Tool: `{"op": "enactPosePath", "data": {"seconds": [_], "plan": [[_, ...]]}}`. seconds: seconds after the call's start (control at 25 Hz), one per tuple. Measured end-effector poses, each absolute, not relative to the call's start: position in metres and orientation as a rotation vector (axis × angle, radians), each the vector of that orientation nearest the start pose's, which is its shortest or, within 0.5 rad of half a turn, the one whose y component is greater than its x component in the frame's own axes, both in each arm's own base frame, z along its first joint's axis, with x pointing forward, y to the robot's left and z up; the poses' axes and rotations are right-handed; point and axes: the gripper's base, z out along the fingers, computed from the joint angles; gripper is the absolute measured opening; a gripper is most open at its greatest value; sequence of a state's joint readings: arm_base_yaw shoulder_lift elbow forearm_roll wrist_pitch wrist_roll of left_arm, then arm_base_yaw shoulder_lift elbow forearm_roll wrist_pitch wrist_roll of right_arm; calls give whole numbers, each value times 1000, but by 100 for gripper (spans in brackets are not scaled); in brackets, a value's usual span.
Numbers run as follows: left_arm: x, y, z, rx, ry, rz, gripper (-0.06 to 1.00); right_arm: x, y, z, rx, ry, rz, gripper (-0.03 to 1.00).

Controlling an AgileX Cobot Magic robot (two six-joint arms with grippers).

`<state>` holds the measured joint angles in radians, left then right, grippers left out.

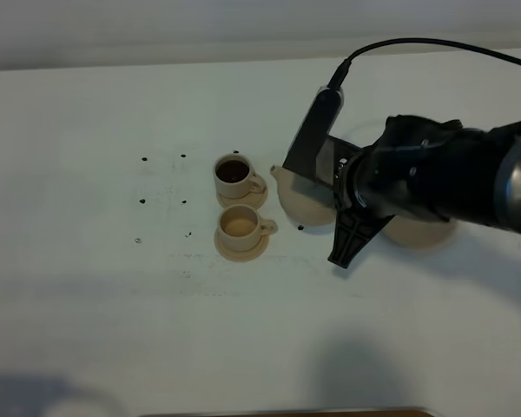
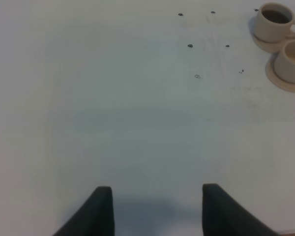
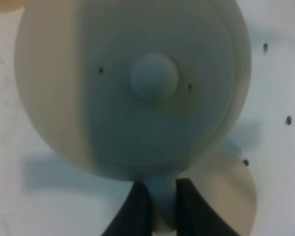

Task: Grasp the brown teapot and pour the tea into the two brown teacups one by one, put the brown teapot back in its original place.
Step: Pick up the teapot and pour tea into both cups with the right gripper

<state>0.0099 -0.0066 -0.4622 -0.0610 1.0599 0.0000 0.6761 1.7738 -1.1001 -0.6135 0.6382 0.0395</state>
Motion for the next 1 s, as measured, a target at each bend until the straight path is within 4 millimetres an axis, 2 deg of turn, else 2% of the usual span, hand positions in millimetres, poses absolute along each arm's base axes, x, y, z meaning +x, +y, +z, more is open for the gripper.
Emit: {"op": "enactPosePath", "data": {"seconds": [0.36,0.64,1.0], "plan": [[-2,-5,267,-9,2074,-67,48,291,208,197,-1490,2066,-547,9],[-2,-5,267,-9,2074,-67,48,291,220,179,-1619,1981,-625,9],[-2,-5,267,-9,2074,-67,48,295,222,174,-1725,1858,-764,9]]}}
